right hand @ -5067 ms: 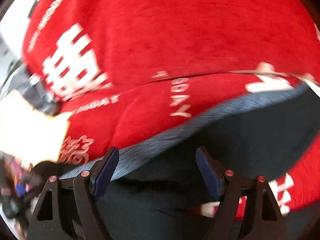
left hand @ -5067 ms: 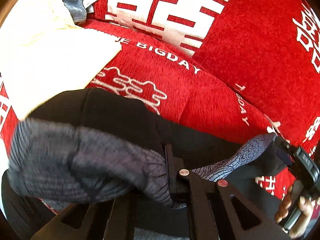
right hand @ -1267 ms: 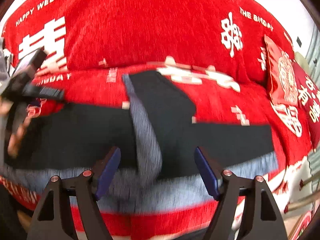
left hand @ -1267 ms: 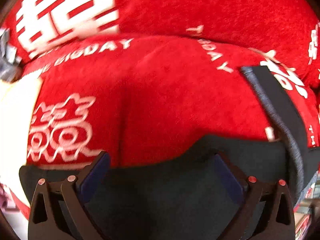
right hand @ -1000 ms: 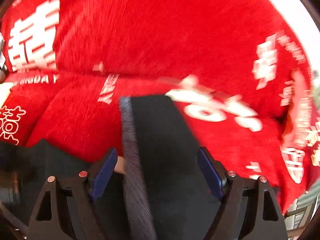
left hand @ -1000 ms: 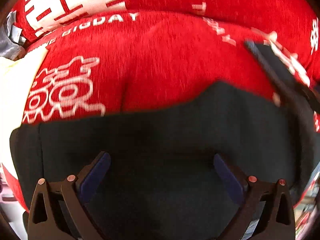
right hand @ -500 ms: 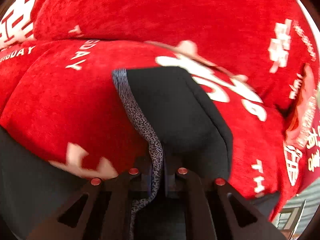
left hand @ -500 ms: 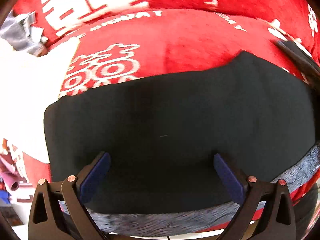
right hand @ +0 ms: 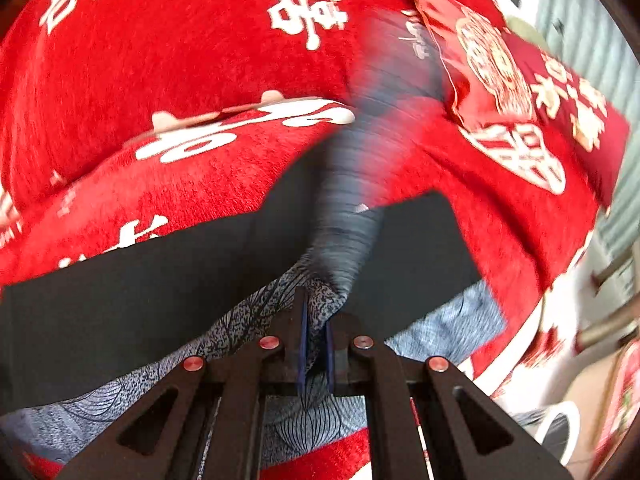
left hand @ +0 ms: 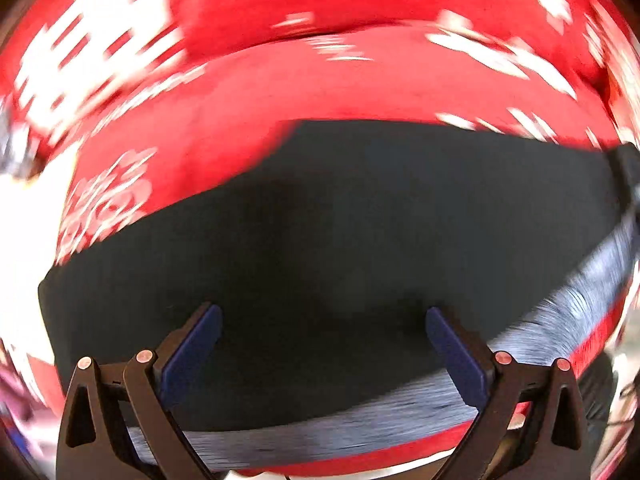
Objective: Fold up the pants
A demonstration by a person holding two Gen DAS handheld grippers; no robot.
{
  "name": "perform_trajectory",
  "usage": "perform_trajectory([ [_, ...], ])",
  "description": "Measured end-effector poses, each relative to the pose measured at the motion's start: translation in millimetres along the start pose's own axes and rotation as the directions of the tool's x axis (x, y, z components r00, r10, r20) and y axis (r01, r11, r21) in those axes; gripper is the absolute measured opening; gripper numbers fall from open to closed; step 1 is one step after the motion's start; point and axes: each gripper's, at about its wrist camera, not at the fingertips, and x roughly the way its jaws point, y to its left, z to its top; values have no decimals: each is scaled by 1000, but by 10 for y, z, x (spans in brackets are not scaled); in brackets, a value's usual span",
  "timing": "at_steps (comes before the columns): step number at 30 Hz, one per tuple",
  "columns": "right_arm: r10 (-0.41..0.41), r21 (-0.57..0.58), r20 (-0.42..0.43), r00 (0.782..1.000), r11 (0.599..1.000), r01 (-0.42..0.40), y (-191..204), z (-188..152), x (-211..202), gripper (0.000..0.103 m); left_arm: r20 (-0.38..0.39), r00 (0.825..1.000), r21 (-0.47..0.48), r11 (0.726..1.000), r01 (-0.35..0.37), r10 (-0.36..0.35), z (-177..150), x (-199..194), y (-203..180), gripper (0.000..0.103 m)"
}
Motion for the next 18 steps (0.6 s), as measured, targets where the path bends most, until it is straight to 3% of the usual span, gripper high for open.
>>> perform_trajectory([
  [2,60,77,-38,997,995,-57,-125,-15,97,9,-21,1000,66,998,-20,22,-37,109,-253,103],
  [4,99,123,-41,994,988,-93,-201,-23,110,14,26,999,55,998,-38,36,-128,44,-254,103],
  [7,122,153,-8,993,981,-119,-279,-74,66,48,-1,1000,8,1000,-16,16,-209,18,-21,103],
  [8,126,175,10,992,976,-126,-326,-85,65,73,-15,1000,-20,1000,-15,14,-241,20,83,103],
  [9,136,210,39,990,967,-142,-395,-78,72,84,-26,999,-48,999,-23,22,-289,28,223,103],
  [13,196,367,91,976,905,-215,-704,-23,226,83,-62,998,-128,991,-23,16,-476,49,585,103],
  [17,203,485,144,969,838,-248,-987,50,449,83,-70,997,-156,987,-30,19,-650,32,643,103],
  [18,198,492,151,968,835,-248,-1015,97,468,73,-75,997,-160,987,-34,23,-662,23,672,103],
])
